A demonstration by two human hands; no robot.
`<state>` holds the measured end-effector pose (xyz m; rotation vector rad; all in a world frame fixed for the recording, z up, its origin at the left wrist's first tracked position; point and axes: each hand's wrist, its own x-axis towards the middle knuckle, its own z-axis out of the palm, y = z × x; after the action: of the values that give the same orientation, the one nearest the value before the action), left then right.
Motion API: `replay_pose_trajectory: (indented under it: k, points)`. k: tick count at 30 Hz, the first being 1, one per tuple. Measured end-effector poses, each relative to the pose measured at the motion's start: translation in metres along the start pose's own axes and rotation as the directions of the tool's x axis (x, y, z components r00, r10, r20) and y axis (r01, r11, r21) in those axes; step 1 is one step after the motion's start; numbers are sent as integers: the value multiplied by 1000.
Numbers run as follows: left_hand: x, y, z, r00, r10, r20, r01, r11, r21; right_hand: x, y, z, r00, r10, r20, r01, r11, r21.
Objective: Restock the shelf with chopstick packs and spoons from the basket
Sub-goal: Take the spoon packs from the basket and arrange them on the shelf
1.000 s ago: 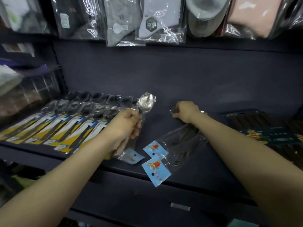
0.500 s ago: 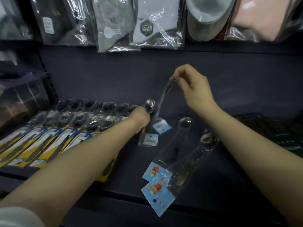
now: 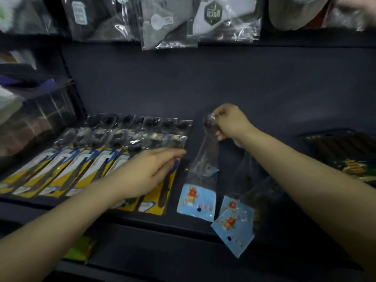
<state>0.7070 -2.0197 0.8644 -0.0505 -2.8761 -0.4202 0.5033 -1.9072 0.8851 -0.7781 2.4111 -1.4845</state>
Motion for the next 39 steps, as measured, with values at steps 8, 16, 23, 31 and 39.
replay_pose_trajectory:
  k: [8,16,23,31,39]
  points:
    - [-7,1,15,960,145,242,-166,983,71,-7,23,26,990,51,135,-20,975,-222]
    - [-7,-1,14,926,123,358,-144,989,32,10,33,16,999,-39,18,42,828,-559]
    - [-4,-15,14,915,156,373,-206,973,99,28,26,49,987,-157,41,158,872,-464]
    - [1,-7,17,942,56,330,-99,988,116,44,20,50,984,-173,-36,132,854,-503]
    - [4,-10,17,924,-1,383,-60,987,147,46,14,51,968,249,-12,-247,952,-183]
